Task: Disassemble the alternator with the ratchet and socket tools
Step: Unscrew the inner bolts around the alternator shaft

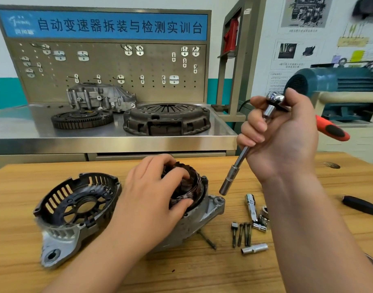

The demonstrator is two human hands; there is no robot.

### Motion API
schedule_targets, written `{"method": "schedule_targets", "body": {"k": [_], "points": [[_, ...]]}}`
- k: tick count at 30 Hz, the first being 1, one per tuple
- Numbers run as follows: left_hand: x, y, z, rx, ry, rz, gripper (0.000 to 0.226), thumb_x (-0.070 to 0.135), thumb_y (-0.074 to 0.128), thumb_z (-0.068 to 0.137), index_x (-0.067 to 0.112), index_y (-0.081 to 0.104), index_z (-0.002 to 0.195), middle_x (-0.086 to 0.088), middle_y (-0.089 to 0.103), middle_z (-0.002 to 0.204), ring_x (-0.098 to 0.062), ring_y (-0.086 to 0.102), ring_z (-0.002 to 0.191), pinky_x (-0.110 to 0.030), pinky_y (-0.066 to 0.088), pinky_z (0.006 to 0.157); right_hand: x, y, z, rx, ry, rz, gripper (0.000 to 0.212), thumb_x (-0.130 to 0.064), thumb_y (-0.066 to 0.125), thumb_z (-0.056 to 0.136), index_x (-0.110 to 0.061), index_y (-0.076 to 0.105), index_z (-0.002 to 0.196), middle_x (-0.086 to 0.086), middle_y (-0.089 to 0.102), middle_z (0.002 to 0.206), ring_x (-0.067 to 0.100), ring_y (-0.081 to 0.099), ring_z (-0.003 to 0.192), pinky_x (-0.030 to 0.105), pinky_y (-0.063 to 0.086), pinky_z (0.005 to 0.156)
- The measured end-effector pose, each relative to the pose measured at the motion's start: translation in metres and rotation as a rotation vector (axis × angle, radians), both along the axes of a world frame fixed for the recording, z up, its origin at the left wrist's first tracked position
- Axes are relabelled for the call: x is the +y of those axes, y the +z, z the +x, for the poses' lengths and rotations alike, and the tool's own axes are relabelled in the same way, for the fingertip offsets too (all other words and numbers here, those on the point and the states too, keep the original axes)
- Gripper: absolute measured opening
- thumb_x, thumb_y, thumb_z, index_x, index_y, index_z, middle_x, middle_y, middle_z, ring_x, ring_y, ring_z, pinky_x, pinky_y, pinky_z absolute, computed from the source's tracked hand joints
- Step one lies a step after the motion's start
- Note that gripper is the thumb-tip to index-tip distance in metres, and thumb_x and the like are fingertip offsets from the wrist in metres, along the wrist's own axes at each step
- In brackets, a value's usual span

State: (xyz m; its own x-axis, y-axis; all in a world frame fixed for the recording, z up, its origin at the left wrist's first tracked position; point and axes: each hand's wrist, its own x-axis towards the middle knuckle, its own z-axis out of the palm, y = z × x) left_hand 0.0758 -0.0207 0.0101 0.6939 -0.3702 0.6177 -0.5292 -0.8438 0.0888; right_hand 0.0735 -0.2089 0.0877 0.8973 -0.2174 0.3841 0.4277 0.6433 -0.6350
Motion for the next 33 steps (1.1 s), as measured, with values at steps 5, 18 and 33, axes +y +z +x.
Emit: {"method": "schedule_targets", "body": {"k": [5,18,33], "points": [[0.015,0.009,0.003,0.135,-0.005,-0.027,0.066,0.059,0.062,0.065,0.039,0.045,0.126,0.008,0.032,0.133,-0.013,0.028,0.128,-0.039,0.030,0.105,0.000,-0.001,0.000,-0.003,-0.012,-0.017,0.049,-0.039,0.029,0.099,-0.011,0.057,0.070,-0.004,0.029,0.048,0.010,0.019,0.043,0.022,0.018,0.043],[0.059,0.019,0.028,0.542,-0.123,-0.118,0.081,0.044,0.078,0.070,0.080,0.018,0.110,0.030,0.037,0.137,0.002,0.038,0.124,-0.030,0.039,0.101,0.029,-0.012,0.005,-0.042,0.101,-0.013,0.049,-0.038,0.031,0.100,-0.008,0.058,0.072,-0.003,0.032,0.047,0.009,0.024,0.042,0.021,0.025,0.042],[0.065,0.017,0.036,0.576,-0.128,-0.158,0.076,0.040,0.077,0.073,0.053,0.032,0.134,0.027,0.044,0.135,-0.001,0.041,0.126,-0.025,0.038,0.094,0.048,-0.017,0.000,-0.059,0.184,0.034,0.048,-0.040,0.033,0.098,-0.010,0.059,0.071,-0.004,0.032,0.047,0.009,0.023,0.042,0.021,0.026,0.041]]}}
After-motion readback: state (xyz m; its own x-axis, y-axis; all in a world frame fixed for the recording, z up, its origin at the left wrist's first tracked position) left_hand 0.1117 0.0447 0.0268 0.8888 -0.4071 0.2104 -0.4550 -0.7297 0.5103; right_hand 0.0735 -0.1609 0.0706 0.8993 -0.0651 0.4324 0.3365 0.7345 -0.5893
